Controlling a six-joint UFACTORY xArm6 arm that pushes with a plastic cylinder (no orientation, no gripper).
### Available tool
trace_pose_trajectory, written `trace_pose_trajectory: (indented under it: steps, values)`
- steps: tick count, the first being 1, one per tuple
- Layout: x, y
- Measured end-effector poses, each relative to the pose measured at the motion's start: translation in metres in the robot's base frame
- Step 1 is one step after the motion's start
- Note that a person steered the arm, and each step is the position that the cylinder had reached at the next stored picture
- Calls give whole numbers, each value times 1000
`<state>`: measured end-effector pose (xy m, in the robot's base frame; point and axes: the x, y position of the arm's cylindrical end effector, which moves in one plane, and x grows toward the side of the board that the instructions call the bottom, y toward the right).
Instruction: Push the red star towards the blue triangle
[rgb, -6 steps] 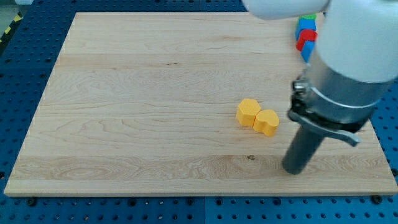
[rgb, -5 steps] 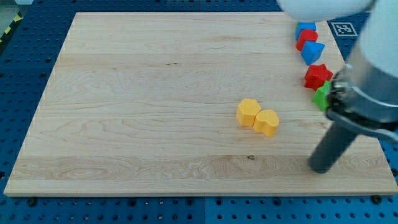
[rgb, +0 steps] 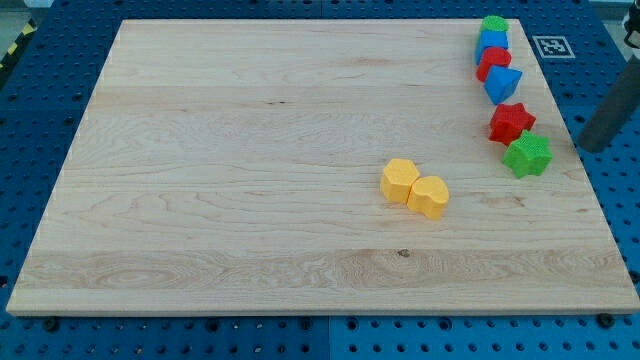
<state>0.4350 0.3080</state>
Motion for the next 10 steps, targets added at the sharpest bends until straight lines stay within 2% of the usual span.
trace_pose_trajectory:
  steps: [3,5,6,8,9,10]
  values:
    - [-40,-88]
    - [-21,-60]
    - [-8,-72]
    - [-11,-156]
    - [-29,-186]
    - [-41,-188]
